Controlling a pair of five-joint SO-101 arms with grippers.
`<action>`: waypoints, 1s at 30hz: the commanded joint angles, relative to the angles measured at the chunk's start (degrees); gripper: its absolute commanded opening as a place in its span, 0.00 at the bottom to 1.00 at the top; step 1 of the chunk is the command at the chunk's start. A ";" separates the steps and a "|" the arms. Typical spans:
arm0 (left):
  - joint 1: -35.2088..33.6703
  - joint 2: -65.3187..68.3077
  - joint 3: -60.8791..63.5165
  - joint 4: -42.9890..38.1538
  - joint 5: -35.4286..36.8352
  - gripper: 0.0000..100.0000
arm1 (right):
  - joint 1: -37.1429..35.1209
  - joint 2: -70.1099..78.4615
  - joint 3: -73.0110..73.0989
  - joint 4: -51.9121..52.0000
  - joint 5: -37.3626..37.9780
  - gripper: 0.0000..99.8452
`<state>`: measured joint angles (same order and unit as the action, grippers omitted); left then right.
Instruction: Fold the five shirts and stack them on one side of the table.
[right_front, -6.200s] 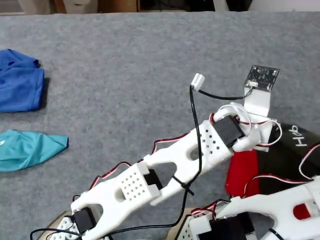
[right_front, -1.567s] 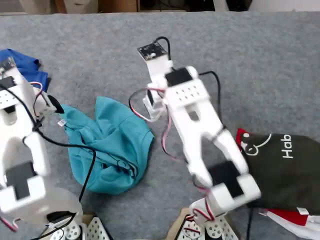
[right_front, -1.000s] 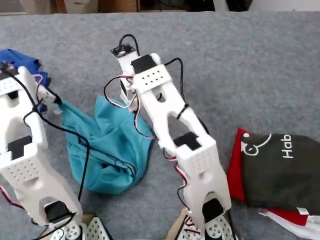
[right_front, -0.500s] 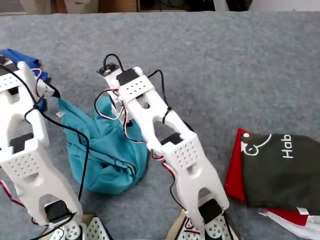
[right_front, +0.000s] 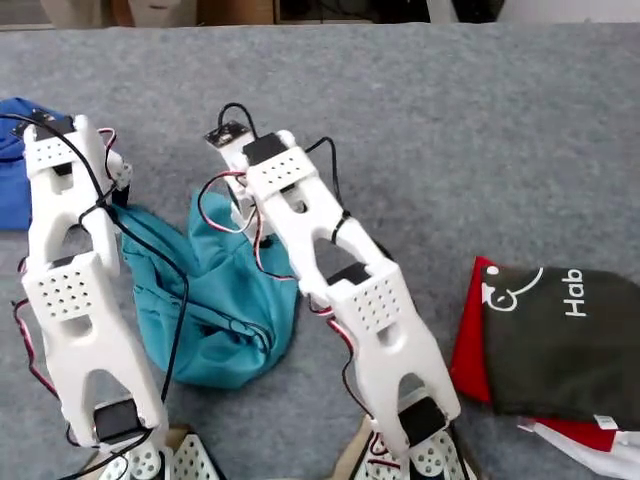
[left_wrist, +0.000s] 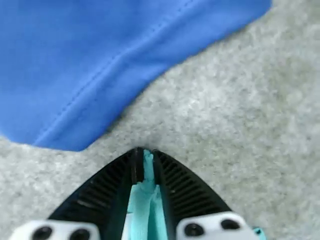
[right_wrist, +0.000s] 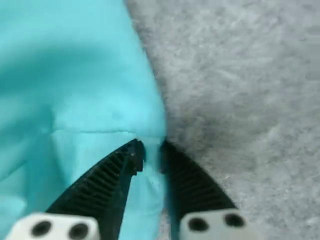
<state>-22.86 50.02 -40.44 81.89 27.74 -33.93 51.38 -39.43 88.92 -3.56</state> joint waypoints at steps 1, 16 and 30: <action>-1.85 0.31 -4.92 4.75 0.70 0.02 | 1.54 -0.22 -4.09 -0.44 0.18 0.01; -12.04 0.31 -22.59 18.90 -4.13 0.02 | 17.54 -0.40 -26.95 13.01 5.45 0.01; -11.78 0.84 -22.15 18.81 -4.04 0.02 | 25.45 -0.48 -27.21 13.36 17.93 0.01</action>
<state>-36.04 51.78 -60.13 100.18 24.22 -9.14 51.47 -67.03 101.05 12.18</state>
